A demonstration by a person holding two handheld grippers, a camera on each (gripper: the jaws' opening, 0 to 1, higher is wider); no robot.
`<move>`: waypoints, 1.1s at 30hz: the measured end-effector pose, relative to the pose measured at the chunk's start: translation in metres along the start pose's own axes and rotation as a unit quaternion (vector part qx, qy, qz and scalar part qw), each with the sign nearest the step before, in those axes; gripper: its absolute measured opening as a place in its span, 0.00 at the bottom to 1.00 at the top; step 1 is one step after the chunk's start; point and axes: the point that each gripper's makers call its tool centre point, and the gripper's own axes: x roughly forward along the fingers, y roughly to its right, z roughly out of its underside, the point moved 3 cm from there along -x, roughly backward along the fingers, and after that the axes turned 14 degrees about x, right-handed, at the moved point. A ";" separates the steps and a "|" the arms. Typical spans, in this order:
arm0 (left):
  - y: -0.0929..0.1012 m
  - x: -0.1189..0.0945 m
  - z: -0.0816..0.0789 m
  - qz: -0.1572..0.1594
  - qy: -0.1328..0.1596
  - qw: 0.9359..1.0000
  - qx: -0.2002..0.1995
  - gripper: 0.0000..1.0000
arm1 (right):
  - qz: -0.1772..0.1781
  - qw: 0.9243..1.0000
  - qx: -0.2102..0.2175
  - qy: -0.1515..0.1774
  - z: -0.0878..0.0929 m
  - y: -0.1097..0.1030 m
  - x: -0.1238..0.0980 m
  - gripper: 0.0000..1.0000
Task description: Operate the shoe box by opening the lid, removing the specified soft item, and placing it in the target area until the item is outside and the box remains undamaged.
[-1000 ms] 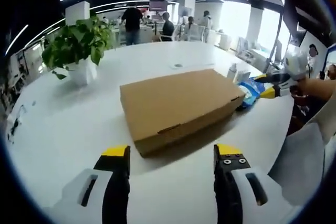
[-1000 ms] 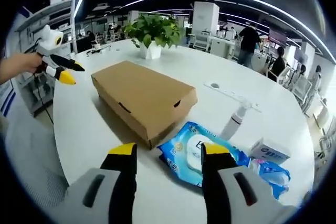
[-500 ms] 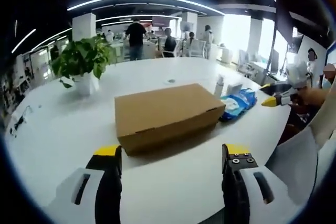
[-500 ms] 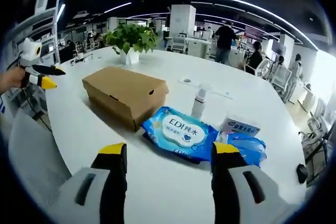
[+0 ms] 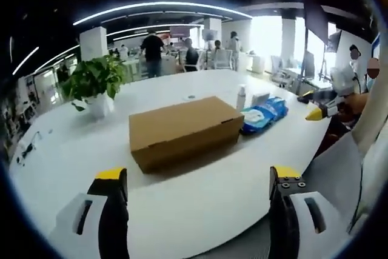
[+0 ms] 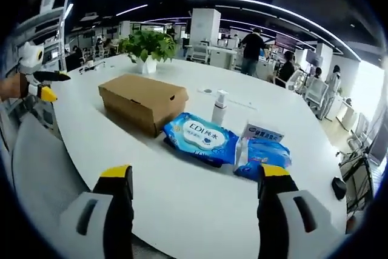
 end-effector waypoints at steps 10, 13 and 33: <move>0.007 -0.009 0.009 0.005 -0.008 1.000 -0.012 1.00 | -0.002 1.000 0.026 0.018 0.004 -0.002 -0.015 0.94; 0.007 -0.010 0.011 0.006 -0.011 1.000 -0.008 1.00 | -0.005 0.999 0.033 0.019 0.004 -0.003 -0.015 0.96; 0.002 -0.007 0.008 0.003 -0.005 1.000 -0.011 1.00 | 0.003 0.999 0.032 0.028 0.003 -0.003 -0.019 0.96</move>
